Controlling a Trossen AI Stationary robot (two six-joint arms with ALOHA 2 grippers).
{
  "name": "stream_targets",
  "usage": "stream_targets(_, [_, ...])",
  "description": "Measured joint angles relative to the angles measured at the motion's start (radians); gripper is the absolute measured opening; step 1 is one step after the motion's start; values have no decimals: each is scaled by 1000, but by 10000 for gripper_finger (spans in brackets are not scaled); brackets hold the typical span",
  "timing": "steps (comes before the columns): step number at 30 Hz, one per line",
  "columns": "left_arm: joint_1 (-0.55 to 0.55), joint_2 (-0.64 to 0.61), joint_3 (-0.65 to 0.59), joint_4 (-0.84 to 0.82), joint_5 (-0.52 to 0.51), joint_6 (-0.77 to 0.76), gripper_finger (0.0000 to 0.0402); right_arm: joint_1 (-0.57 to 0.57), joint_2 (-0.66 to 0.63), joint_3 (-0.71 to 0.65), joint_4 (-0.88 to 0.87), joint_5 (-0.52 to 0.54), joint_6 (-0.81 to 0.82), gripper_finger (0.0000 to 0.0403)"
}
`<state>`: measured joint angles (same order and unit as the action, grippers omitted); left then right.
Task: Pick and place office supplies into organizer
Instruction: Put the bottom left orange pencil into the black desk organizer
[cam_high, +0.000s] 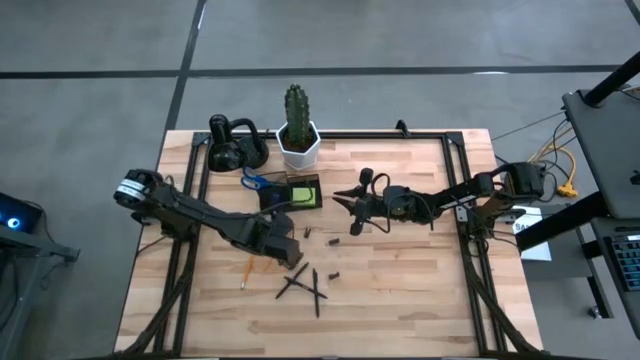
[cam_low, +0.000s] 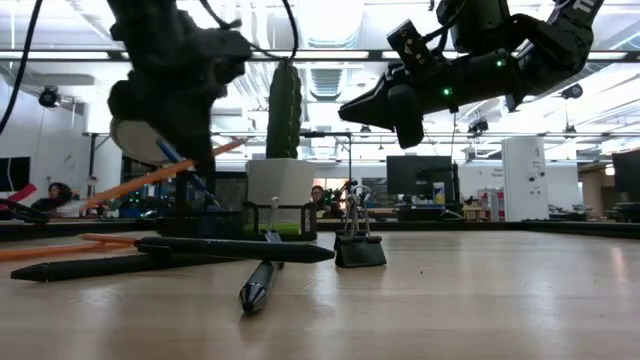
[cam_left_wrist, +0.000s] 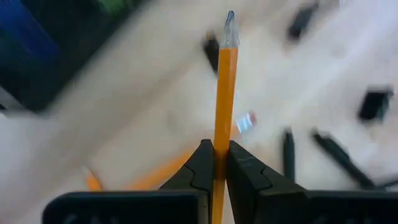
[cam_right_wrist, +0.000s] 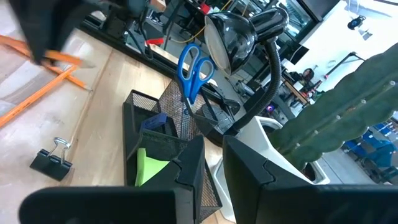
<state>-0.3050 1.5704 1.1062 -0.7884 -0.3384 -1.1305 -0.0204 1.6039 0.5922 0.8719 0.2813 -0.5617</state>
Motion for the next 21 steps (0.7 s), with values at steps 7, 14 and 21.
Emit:
stream_targets(7, [1, -2, 12, 63, -240, 160, 7, 0, 0, 0, -1, 0, 0, 47])
stream_targets(14, [2, -2, 9, 150, -460, 310, 7, 0, 0, 1, 0, 0, 0, 47])
stream_targets(21, [2, -2, 8, 153, -689, 389, 7, 0, 0, 3, 0, 0, -19, 47])
